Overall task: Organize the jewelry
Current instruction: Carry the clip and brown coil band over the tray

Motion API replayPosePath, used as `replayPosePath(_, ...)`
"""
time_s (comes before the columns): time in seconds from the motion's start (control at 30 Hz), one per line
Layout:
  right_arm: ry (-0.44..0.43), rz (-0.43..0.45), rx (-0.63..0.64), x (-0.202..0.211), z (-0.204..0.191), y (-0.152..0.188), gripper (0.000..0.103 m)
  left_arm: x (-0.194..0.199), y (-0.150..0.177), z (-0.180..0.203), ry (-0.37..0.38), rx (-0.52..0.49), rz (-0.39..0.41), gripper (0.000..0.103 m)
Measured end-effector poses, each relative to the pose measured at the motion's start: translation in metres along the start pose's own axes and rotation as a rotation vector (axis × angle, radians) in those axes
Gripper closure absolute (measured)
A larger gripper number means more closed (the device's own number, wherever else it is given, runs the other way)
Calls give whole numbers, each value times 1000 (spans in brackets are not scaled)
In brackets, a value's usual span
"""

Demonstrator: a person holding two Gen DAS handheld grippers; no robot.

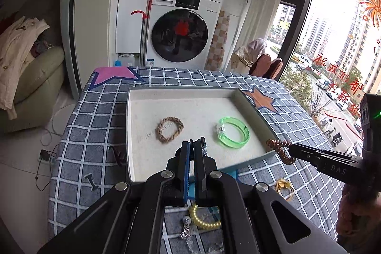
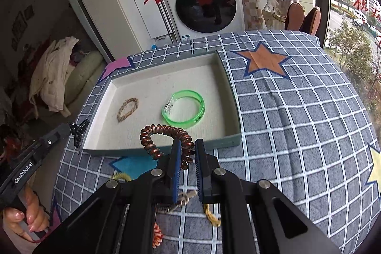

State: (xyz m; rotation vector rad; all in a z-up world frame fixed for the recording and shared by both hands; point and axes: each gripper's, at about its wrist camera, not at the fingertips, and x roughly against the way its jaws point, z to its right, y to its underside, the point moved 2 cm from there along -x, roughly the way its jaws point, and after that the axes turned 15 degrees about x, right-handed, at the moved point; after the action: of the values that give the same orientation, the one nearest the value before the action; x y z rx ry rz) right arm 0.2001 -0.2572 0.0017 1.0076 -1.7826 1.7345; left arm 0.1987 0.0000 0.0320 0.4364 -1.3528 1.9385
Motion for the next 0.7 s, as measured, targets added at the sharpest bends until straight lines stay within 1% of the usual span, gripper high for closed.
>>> replayPosePath(0.33,-3,1,-8,-26,12,-23,90,-32,-24,-8,-35,7,-13,80)
replayPosePath(0.5,-11,-5,-20,-45,17,-36,90,-48,-36,-13,-58,17,-14,80)
replayPosePath(0.7,6,-17,-13,-70,16,-50,90,-77,-46,-11,-98,3,-27,80)
